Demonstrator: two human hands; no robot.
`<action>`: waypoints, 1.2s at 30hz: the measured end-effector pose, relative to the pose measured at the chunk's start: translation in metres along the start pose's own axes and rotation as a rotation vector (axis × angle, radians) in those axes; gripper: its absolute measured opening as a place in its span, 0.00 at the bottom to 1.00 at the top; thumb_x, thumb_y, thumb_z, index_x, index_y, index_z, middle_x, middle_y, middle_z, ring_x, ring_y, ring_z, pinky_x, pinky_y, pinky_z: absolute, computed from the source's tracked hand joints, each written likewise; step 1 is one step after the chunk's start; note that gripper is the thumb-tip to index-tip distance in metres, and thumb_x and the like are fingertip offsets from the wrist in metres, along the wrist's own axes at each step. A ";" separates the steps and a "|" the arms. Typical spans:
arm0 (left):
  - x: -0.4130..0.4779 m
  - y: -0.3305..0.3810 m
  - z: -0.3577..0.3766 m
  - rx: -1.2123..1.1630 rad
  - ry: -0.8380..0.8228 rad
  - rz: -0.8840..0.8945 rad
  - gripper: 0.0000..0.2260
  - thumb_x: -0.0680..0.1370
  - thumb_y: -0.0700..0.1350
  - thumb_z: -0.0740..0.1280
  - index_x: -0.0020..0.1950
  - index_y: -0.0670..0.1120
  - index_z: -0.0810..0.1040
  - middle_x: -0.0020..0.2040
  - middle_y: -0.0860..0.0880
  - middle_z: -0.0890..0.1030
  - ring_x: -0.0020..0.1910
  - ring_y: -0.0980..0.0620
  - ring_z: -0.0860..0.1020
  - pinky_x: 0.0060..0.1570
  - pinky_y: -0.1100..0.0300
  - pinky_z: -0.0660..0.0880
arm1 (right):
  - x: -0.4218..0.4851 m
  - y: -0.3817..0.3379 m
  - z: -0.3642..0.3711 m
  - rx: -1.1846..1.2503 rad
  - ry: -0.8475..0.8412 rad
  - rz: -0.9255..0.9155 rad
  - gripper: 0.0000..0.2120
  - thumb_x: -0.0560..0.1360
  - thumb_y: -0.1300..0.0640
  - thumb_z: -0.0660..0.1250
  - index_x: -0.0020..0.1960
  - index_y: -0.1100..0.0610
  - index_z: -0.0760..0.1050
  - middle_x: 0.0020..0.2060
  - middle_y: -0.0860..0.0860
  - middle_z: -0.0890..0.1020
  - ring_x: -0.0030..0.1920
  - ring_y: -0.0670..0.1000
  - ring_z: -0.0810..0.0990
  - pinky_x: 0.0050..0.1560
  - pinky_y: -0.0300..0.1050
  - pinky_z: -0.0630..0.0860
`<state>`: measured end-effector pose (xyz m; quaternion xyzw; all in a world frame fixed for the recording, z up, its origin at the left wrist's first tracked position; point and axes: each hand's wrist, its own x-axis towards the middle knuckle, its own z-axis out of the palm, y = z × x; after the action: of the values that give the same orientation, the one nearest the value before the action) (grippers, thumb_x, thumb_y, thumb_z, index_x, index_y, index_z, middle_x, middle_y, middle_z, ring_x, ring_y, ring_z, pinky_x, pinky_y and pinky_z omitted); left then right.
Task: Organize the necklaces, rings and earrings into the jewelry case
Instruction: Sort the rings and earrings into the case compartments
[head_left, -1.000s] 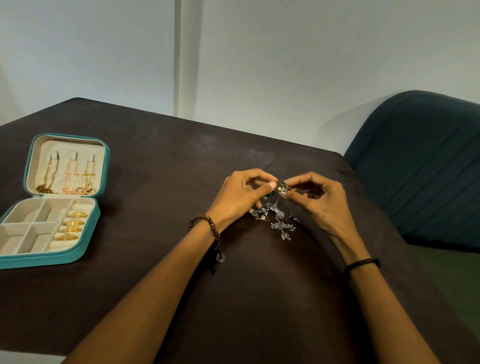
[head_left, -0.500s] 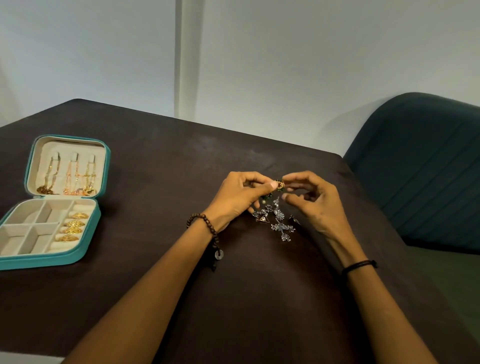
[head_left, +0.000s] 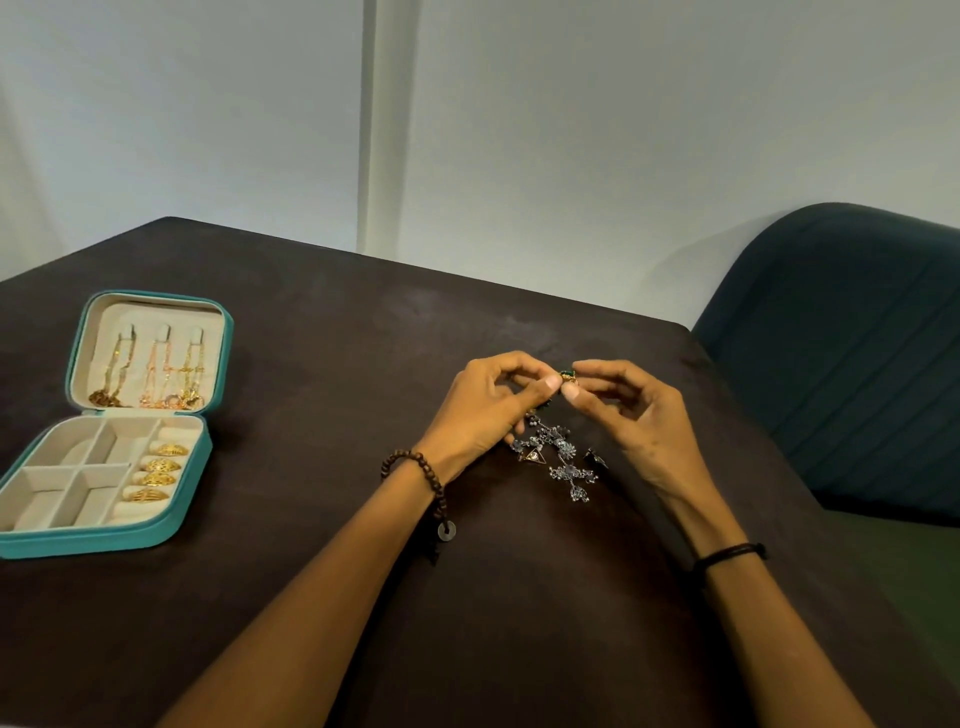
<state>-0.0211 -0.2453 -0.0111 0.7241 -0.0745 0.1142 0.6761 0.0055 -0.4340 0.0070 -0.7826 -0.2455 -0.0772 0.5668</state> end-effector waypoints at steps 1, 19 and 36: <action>0.000 0.000 0.000 -0.012 0.009 0.004 0.06 0.78 0.49 0.72 0.52 0.48 0.83 0.41 0.49 0.83 0.28 0.54 0.76 0.27 0.62 0.74 | 0.000 -0.001 0.001 -0.012 0.023 0.005 0.19 0.69 0.49 0.78 0.58 0.51 0.82 0.52 0.49 0.85 0.53 0.49 0.83 0.51 0.44 0.81; -0.003 0.005 0.002 0.009 0.042 0.042 0.06 0.77 0.49 0.73 0.50 0.48 0.84 0.35 0.54 0.81 0.26 0.55 0.74 0.26 0.62 0.73 | 0.001 -0.005 0.006 0.409 0.070 0.188 0.14 0.74 0.61 0.73 0.59 0.62 0.82 0.48 0.52 0.86 0.47 0.44 0.81 0.40 0.35 0.75; 0.002 -0.001 -0.003 -0.097 0.094 0.047 0.06 0.77 0.47 0.73 0.52 0.48 0.86 0.44 0.51 0.86 0.43 0.58 0.81 0.39 0.66 0.76 | -0.003 -0.009 0.013 0.351 0.200 0.138 0.13 0.73 0.63 0.74 0.58 0.62 0.82 0.49 0.57 0.87 0.50 0.49 0.85 0.49 0.36 0.80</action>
<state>-0.0188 -0.2423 -0.0116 0.6823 -0.0649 0.1603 0.7103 -0.0035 -0.4206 0.0092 -0.6751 -0.1433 -0.0715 0.7201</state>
